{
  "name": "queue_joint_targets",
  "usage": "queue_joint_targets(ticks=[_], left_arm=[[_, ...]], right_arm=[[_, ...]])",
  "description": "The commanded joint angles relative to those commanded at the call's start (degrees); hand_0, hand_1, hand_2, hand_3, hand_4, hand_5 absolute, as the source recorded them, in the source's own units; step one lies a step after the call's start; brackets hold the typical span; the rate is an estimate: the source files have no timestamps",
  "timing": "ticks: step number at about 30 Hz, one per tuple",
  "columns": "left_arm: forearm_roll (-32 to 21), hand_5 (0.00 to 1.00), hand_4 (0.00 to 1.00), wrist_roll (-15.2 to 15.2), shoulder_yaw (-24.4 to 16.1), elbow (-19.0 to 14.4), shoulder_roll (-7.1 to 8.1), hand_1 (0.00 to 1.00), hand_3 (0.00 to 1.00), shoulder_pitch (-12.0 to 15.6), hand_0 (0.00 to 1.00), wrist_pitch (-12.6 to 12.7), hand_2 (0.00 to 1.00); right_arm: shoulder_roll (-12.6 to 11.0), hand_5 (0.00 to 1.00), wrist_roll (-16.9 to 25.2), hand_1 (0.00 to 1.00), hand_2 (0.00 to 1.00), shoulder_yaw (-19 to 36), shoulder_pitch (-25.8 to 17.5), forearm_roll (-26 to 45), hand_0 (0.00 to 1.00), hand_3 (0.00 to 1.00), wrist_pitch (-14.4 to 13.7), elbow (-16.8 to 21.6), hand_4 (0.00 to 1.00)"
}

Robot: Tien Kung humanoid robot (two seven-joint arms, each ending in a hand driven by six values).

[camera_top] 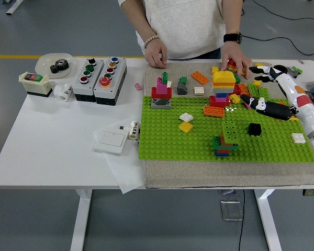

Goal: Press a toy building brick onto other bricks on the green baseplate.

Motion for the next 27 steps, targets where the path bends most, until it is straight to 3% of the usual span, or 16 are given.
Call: queue_joint_targets(ticks=[6,27], left_arm=[[-0.1,0.769,0.695,-0.1,0.2,0.0,0.05,0.568,0.642,-0.1,0.492,0.0,0.653],[-0.7,0.767,0.692,-0.2,0.5,-0.1,-0.14,0.568,0.642,-0.3,0.492,0.1,0.653]], right_arm=[[0.2,0.649,-1.3,0.787,0.856,0.9,0.4,11.9,0.797,0.876,-0.7,-0.9,0.998],[1.4,0.746,-2.8,0.78,0.83,2.6,0.2,19.1,0.786,0.857,1.0,-8.6,0.998]])
